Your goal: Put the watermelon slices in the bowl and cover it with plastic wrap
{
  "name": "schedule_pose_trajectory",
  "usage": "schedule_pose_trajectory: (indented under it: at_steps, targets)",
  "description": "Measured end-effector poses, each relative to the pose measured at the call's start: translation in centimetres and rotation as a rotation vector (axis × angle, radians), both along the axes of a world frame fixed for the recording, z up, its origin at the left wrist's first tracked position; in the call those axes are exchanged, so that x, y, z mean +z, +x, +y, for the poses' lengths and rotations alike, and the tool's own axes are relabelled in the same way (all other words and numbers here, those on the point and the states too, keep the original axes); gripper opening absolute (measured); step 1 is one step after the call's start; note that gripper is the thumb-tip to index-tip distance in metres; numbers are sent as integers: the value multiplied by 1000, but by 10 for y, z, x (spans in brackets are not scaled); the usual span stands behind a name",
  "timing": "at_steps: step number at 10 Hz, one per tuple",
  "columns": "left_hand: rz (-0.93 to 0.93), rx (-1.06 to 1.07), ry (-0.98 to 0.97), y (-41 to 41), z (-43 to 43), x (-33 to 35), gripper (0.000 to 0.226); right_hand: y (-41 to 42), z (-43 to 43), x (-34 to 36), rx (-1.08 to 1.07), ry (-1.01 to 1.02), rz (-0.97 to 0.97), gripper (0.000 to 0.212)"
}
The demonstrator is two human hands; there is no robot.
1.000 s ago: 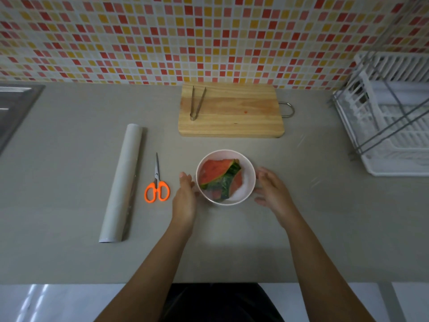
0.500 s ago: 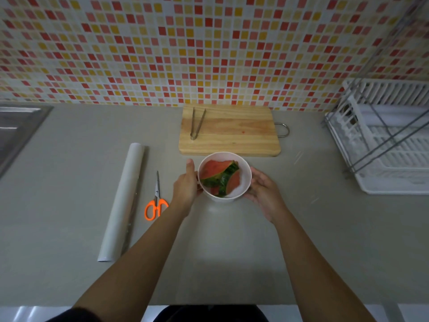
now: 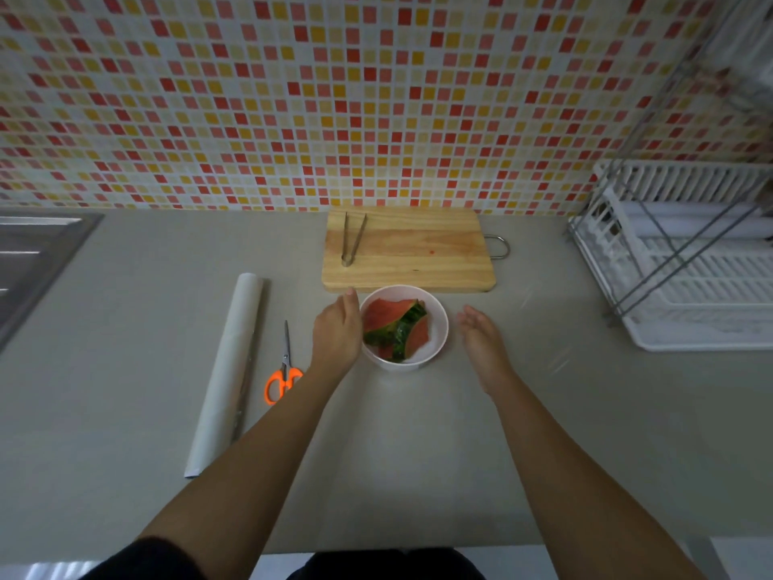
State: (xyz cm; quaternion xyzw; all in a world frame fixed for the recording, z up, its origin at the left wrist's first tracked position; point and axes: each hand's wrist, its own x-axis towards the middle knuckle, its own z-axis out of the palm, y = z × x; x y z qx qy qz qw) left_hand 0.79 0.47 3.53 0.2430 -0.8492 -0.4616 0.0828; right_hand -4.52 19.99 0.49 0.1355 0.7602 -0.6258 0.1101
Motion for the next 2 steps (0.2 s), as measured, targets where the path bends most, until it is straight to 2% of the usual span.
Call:
schedule_pose_trajectory:
  at_steps: [1,2]
  targets:
    - [83,-31,-31,-10,1,23,51,-12,-5,25,32,116,134,35]
    - [79,-93,-37,-29,-1,49,50,-27,-12,56,58,198,185,35]
